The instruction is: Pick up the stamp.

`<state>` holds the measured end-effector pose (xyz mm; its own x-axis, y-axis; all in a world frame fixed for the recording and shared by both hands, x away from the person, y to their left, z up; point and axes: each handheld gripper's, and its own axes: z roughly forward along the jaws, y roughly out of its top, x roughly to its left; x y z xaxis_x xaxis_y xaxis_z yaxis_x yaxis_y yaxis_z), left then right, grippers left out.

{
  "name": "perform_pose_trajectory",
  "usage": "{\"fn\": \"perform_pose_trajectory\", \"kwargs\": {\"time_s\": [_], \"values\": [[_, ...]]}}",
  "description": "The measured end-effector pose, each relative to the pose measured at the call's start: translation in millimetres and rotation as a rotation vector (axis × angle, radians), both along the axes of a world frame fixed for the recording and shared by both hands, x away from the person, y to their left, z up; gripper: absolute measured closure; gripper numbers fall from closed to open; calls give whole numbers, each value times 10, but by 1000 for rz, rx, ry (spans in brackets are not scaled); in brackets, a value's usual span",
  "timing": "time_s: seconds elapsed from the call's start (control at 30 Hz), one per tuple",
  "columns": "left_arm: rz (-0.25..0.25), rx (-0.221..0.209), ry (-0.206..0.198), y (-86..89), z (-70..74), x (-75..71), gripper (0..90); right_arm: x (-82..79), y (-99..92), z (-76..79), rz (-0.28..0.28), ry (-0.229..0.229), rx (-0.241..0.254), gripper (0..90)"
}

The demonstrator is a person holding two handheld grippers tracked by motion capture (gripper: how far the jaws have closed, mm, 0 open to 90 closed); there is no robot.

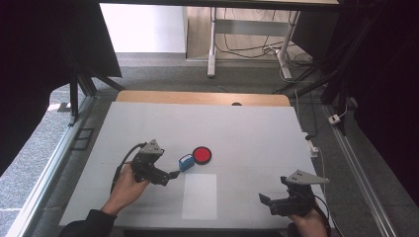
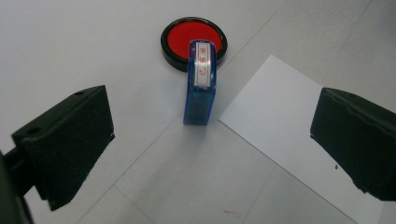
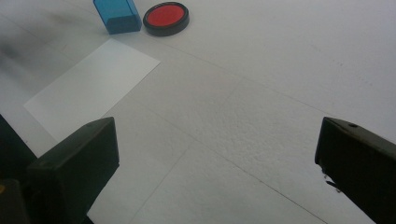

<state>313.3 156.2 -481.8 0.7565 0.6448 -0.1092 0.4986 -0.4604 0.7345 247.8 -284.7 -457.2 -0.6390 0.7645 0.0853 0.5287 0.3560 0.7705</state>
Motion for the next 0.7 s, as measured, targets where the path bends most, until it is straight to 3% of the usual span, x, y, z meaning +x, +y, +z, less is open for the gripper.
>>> {"fn": "perform_pose_trajectory", "kwargs": {"time_s": [0.33, 0.7], "values": [[-34, 24, 18, -208, -53, 188, 0, 1, 0, -1, 2, 0, 0, 0], [-74, 103, 35, -415, -196, 368, 0, 4, 1, -3, 6, 2, 0, 0]]}}
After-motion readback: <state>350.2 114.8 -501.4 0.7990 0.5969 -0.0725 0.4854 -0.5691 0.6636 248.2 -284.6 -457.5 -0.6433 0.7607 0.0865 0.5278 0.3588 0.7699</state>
